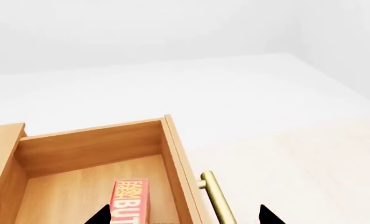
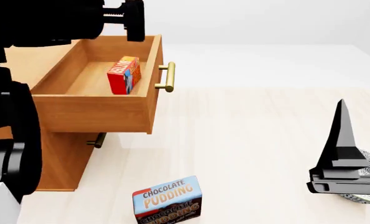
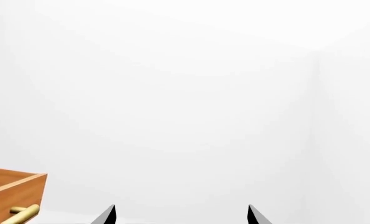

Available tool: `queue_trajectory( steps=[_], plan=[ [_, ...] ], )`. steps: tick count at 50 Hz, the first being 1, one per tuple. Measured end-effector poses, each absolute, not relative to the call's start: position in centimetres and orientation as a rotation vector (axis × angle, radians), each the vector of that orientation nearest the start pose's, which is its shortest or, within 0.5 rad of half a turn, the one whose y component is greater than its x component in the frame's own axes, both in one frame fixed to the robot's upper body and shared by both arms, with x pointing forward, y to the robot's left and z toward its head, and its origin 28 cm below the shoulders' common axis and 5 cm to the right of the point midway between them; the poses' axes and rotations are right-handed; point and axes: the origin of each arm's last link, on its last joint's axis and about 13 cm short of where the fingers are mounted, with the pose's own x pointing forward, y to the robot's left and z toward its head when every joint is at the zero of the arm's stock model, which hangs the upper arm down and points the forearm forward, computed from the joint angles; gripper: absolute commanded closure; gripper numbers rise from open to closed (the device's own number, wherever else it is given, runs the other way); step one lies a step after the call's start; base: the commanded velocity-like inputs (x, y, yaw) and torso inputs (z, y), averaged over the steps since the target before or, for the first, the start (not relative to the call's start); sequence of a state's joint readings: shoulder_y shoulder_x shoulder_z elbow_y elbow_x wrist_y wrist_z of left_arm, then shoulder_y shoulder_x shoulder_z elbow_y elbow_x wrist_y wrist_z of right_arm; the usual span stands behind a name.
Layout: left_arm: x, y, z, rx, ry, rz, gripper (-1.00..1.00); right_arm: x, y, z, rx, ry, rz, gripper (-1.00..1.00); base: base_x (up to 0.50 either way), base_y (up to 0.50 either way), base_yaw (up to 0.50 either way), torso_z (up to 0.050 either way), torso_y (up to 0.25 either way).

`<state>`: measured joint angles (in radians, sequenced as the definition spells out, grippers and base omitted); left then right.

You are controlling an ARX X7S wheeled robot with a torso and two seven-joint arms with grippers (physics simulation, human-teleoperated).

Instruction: Put the butter at the back in the top drawer of the cabinet and close it.

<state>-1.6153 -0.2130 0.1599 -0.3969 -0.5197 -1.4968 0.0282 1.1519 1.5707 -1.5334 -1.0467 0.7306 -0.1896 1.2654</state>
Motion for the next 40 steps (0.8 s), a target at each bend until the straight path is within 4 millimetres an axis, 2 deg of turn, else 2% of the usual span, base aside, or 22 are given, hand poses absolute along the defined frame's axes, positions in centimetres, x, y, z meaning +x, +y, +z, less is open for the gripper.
queue_trajectory(
  steps=[12,27,40],
  plan=[
    [31.6,20.1,38.4,0.065,0.289,-0.316,-1.0,11.4,-15.3,22.7,-0.192,-0.458,-0.09,-1.0,0.0,0.0,0.0,0.0,0.0],
    [29.2,16.2,38.8,0.142,0.245,-0.359,-1.0,11.3,-15.3,22.5,-0.197,-0.454,-0.095,-1.0,0.0,0.0,0.0,0.0,0.0],
    [27.2,12.6,38.0,0.184,0.217,-0.408,-1.0,11.2,-15.3,22.2,-0.207,-0.444,-0.098,-1.0,0.0,0.0,0.0,0.0,0.0]
  ],
)
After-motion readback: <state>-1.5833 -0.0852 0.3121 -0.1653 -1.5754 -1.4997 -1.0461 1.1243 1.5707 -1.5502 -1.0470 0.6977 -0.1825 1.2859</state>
